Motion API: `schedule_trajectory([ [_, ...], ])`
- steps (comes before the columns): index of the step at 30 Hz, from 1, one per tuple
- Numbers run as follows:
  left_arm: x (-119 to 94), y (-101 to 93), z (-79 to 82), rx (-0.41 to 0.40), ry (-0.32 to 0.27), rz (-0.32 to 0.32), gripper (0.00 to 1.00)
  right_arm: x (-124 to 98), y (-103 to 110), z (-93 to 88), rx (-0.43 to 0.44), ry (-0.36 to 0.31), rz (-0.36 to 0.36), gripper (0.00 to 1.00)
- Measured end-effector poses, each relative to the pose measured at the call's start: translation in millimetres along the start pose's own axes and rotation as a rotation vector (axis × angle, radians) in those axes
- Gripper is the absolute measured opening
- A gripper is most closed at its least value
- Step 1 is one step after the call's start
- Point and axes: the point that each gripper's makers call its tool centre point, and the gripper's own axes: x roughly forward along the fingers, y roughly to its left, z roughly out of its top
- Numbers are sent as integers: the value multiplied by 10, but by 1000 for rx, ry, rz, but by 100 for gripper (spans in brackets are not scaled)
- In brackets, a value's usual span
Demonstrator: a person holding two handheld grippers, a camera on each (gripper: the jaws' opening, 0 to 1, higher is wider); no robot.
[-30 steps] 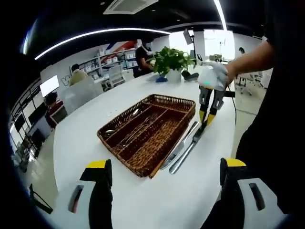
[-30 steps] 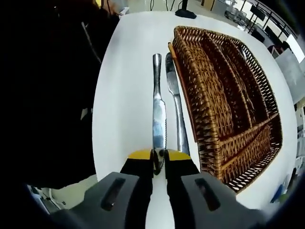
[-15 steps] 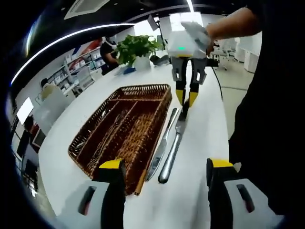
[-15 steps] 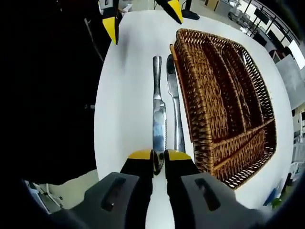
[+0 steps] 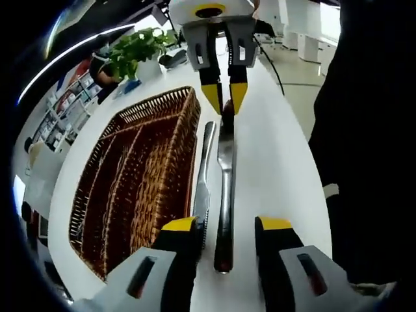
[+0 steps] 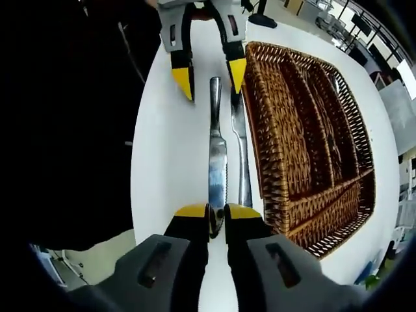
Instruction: Arrange the knives, forks, and spoons in their matching storage slots by inserting each utensil handle-first until every utensil is classified and aligned in the correct compartment
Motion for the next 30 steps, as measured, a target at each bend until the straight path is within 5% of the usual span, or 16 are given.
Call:
schedule_trajectory([
  [5,63,34,58,3,-21,-25,29,-19,6,18,-4,0,1,7],
  [8,84,-47,174,-24,-85,-88,26,-30,12,31,-8,1,0,7],
  [25,249,-61,-33,84,19,-87,16,-111,52,120,-11,0,9,6],
  [30,262,-80,5,68,1,-111,9,-113,50,138,-10,-5,9,6],
])
